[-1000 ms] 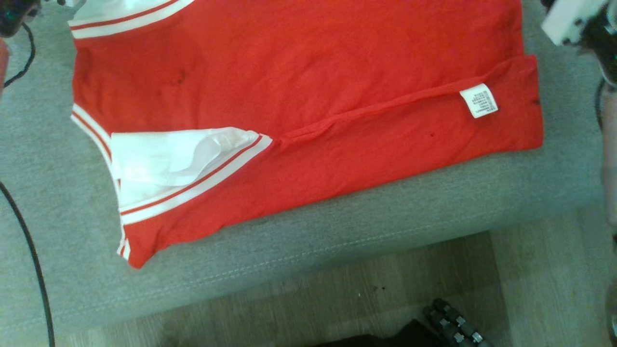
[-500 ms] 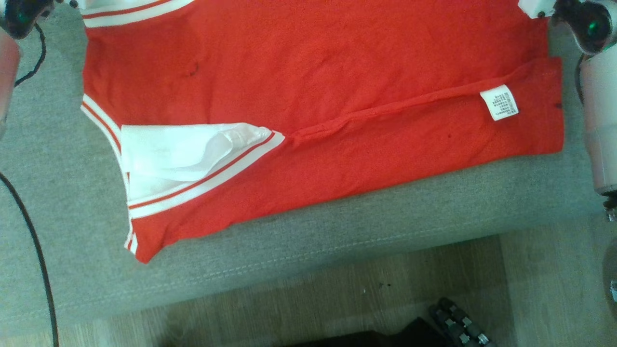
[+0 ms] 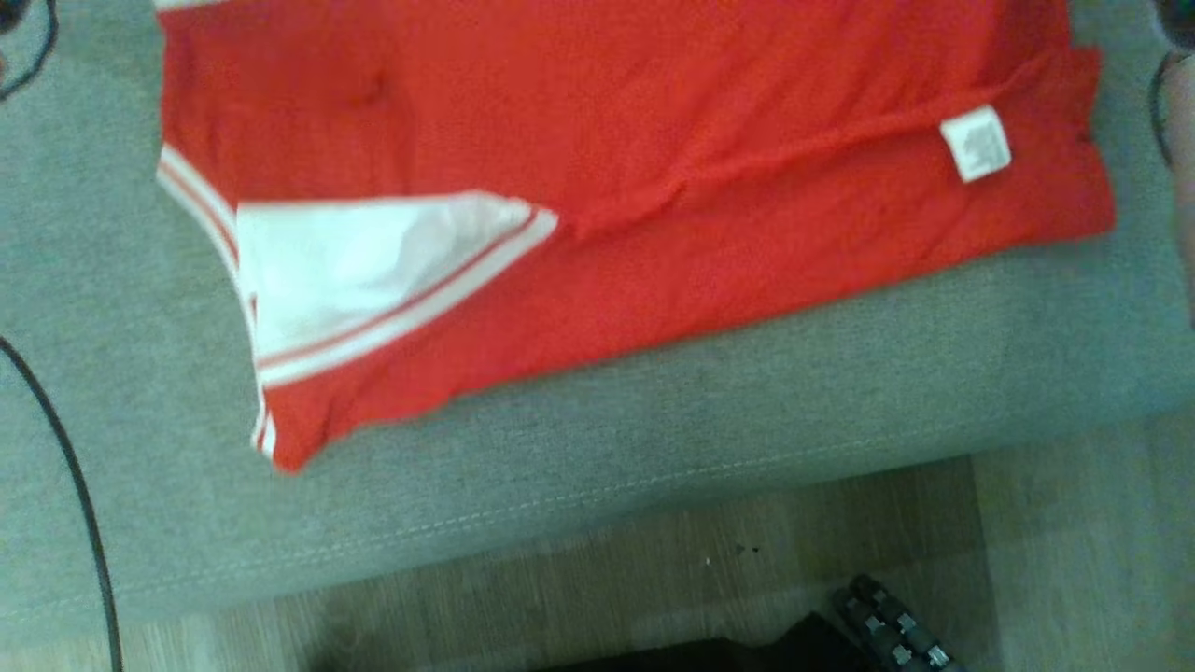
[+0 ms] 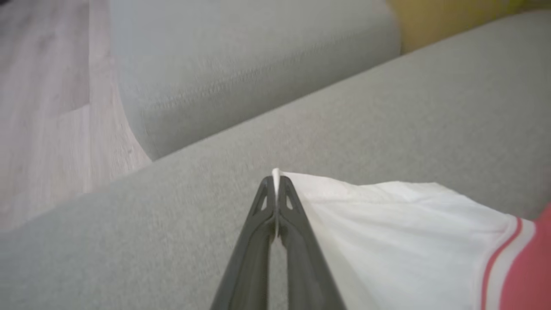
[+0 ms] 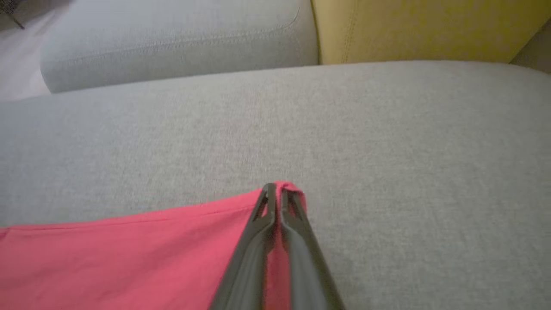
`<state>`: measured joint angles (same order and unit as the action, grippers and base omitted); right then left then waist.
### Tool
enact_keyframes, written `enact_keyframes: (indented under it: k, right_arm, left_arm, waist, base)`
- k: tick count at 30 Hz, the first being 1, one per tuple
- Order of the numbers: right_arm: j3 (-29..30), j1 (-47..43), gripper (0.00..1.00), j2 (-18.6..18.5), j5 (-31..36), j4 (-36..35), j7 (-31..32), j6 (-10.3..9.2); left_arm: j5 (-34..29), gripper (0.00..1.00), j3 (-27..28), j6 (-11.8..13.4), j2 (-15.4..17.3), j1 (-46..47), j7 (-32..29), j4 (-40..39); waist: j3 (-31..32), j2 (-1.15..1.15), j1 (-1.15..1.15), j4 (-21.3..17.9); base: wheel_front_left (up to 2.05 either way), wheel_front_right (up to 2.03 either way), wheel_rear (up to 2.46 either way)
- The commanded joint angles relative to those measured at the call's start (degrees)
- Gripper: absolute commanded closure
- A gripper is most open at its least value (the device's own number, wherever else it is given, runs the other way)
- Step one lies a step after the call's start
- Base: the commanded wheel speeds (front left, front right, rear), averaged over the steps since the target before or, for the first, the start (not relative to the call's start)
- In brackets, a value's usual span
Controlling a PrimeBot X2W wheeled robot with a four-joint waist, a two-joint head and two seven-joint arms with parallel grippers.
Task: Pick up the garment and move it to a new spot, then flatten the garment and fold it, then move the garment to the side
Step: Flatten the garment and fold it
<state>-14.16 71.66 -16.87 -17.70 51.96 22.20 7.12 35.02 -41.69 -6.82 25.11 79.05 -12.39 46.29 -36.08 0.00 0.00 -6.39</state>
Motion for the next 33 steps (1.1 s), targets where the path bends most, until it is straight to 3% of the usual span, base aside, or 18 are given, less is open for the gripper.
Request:
enact_keyframes:
  k: [1, 5, 13, 23, 33]
  right_arm:
    - [0.7, 1.8, 1.0, -0.6, -1.2, -1.5, -1.7, 0.36]
    - [1.6, 2.7, 1.0, -1.9, -2.2, -1.2, -4.5, 0.36]
    - [-0.3, -0.3, 1.0, -4.1, -6.1, -2.0, -4.1, 0.36]
    - [-3.1, -9.8, 1.0, -12.6, -12.8, -9.7, -0.7, 0.36]
    - [-1.5, -20.2, 1.0, -17.7, -16.9, -17.8, 2.2, 0.36]
  left_arm:
    - [-0.2, 1.0, 2.5, 0.2, 2.5, 4.0, 2.6, -1.8]
    - [2.2, 1.0, 4.4, 0.0, 1.1, 4.8, 6.4, -1.3]
    - [10.5, 1.0, 5.6, -0.6, 0.4, 1.1, 5.8, -4.3]
    - [25.0, 1.0, 5.9, -0.7, 5.1, -11.5, 3.3, -20.3]
    - [31.6, 1.0, 6.5, 0.9, 8.8, -24.3, 1.7, -33.5]
  waist:
    - [0.0, 0.0, 0.0, 0.4]
    - [0.5, 0.0, 0.0, 1.1]
    - [2.8, 0.0, 0.0, 2.8]
    - [6.2, 0.0, 0.0, 6.7]
    - [9.0, 0.0, 0.0, 9.5]
  base:
    - [0.0, 0.0, 0.0]
    - [0.0, 0.0, 0.0]
    - [0.0, 0.0, 0.0]
    - [0.0, 0.0, 0.0]
    - [0.0, 0.0, 0.0]
